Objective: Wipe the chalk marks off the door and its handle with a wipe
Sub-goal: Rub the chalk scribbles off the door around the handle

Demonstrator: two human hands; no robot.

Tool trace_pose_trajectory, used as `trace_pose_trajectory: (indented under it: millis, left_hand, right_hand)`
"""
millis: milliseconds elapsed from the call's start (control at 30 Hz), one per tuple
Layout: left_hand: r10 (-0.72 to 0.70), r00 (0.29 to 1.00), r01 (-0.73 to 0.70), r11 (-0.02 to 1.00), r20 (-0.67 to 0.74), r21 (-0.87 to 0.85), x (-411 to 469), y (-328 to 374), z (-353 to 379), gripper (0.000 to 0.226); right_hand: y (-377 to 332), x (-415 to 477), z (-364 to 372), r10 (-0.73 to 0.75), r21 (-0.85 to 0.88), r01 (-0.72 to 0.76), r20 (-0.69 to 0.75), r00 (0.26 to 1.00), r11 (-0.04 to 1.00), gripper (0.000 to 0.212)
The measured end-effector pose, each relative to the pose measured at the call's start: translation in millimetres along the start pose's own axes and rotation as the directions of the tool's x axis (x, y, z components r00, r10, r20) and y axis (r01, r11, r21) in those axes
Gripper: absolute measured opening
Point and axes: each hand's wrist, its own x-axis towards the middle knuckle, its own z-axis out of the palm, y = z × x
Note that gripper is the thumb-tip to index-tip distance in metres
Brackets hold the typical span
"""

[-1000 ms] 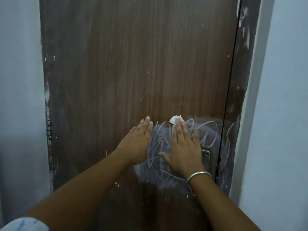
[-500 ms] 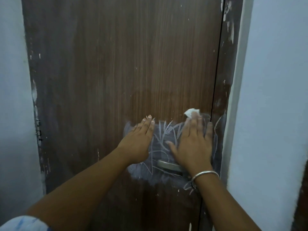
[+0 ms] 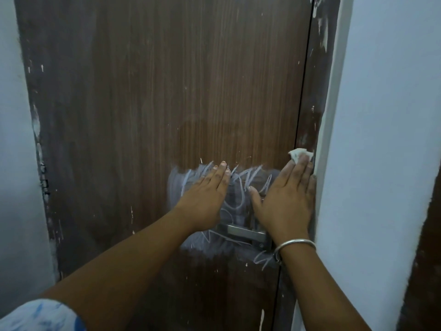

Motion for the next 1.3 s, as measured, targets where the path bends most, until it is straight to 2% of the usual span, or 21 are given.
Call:
trace_pose_trajectory:
  millis: [233,367,467,600,667,767,800,867,967,1033,1100,1167,1300]
  left_hand:
    - [0.01,0.998,-0.014,0.998,-0.063,-0.064,0.3,1.7,5.2,0.093]
    - [0.027,0.998,-0.033,0.994,-0.06,-0.109,-0.1,9.9,5.7,0.091]
    - [0.052,0.996,-0.058,0.994,-0.066,-0.093,-0.2,15.3,7.8,0.093]
    - [0.072,0.995,-0.076,0.995,-0.063,-0.066,-0.6,17.0,8.1,0.095]
    - [0.064,0.995,-0.069,0.995,-0.074,-0.073,0.0,16.3,8.6,0.094]
    - [0.031,0.997,-0.039,0.994,-0.073,-0.107,0.4,16.0,10.6,0.089]
    - [0.021,0.997,-0.029,0.992,-0.074,-0.119,0.5,15.7,12.0,0.088]
    - [0.016,0.997,-0.026,0.991,-0.077,-0.132,-0.5,14.7,15.4,0.09]
    - [0.034,0.997,-0.042,0.992,-0.072,-0.116,-4.6,10.1,19.1,0.094]
    - [0.031,0.997,-0.038,0.993,-0.067,-0.112,-5.5,5.6,18.8,0.093]
    - [0.0,0.998,-0.009,0.989,-0.068,-0.146,-4.7,1.5,17.5,0.088]
    - [-0.038,0.997,0.025,0.982,-0.063,-0.189,-3.7,-1.4,16.9,0.088]
    - [-0.073,0.994,0.053,0.97,-0.075,-0.238,-4.9,-5.4,19.8,0.086]
  right_hand:
    - [1.6,7.1,-5.1,0.032,0.106,-0.032,0.004,0.999,0.994,0.105]
    - [3.9,-17.3,1.8,0.045,0.1,-0.053,0.083,0.996,0.994,0.107]
    - [6.3,-25.8,6.6,0.042,0.096,-0.051,0.091,0.995,0.994,0.107]
    - [4.2,-11.3,4.8,0.016,0.198,-0.027,0.058,0.998,0.98,0.102]
    - [-2.3,-11.9,5.7,-0.043,0.231,0.03,0.05,0.998,0.972,0.098]
    - [-14.6,-23.9,13.2,-0.239,0.225,0.214,0.09,0.967,0.95,0.098]
    - [-15.5,-26.6,15.1,-0.251,0.201,0.229,0.086,0.964,0.952,0.099]
    - [-13.6,-27.1,16.0,-0.166,0.138,0.159,0.038,0.985,0.978,0.099]
    - [-15.3,-22.8,11.2,-0.023,0.151,0.025,-0.018,1.0,0.988,0.1]
    - [-24.4,-21.7,12.8,-0.087,0.161,0.083,0.018,0.996,0.984,0.102]
    - [-34.7,-22.4,17.6,-0.247,0.166,0.234,0.064,0.967,0.958,0.102]
    - [-38.7,-23.7,21.4,-0.332,0.163,0.317,0.077,0.94,0.934,0.1]
    - [-41.6,-26.2,22.8,-0.251,0.13,0.244,0.035,0.967,0.961,0.097]
